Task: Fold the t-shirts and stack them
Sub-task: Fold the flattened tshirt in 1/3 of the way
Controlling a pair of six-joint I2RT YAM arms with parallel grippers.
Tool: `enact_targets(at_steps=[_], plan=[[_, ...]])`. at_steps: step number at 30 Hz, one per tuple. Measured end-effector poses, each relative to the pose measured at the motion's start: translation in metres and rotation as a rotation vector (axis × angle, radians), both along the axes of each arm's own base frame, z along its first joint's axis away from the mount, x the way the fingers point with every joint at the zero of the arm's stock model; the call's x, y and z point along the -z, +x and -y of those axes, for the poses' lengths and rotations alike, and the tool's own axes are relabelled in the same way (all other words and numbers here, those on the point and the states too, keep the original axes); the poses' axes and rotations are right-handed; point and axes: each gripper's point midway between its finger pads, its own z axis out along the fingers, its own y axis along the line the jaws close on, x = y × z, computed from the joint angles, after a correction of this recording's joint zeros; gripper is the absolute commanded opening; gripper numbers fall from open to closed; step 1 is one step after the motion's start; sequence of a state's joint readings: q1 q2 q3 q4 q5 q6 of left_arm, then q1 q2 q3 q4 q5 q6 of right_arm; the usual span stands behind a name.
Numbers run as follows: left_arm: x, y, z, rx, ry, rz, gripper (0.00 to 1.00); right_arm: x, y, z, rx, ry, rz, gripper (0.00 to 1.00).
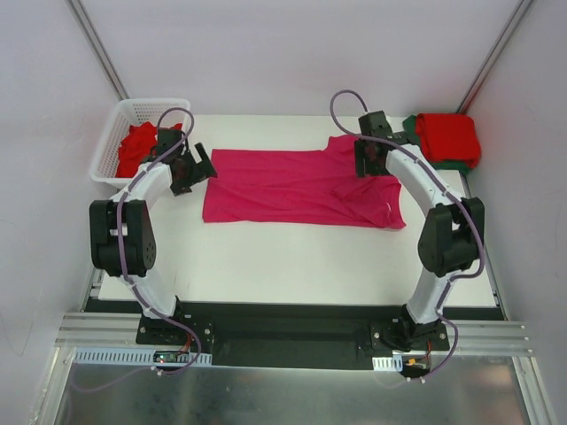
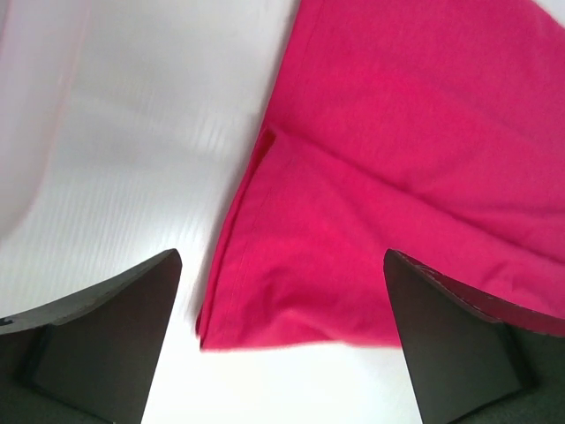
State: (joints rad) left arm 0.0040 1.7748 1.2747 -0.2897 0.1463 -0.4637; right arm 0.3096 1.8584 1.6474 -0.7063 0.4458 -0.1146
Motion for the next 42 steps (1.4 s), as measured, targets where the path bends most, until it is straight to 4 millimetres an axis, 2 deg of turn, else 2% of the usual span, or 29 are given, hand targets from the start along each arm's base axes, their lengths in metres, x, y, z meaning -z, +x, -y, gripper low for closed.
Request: enact_targets(at_steps=[5,8,11,14,20,23,33,42], plan=[[-0.015,-0.041,0.002,-0.01,-0.005,0.025,0.99,0.004,-0.051,0.005,0.014,0.064,-0.034,0.81],[-0.014,-0.066,0.017,0.014,-0.004,0.023,0.99,-0.001,-0.075,0.005,0.026,0.12,-0.017,0.81],[-0.004,-0.087,0.033,0.046,-0.003,0.003,0.99,-0.003,-0.092,0.005,0.036,0.16,-0.003,0.81],[0.012,-0.106,0.041,0.063,0.008,-0.034,0.98,0.005,-0.105,0.006,0.05,0.178,-0.012,0.81],[0.034,-0.124,0.032,0.034,0.048,-0.085,0.98,0.041,-0.125,0.008,0.074,0.207,-0.096,0.81],[0.036,-0.124,0.027,0.019,0.071,-0.083,0.98,0.051,-0.127,0.012,0.099,0.219,-0.116,0.81],[0.035,-0.113,0.017,-0.016,0.118,-0.044,0.97,0.067,-0.112,0.034,0.187,0.261,-0.122,0.81],[0.053,-0.11,0.013,-0.025,0.148,-0.084,0.96,0.082,-0.106,0.038,0.22,0.305,-0.149,0.81]])
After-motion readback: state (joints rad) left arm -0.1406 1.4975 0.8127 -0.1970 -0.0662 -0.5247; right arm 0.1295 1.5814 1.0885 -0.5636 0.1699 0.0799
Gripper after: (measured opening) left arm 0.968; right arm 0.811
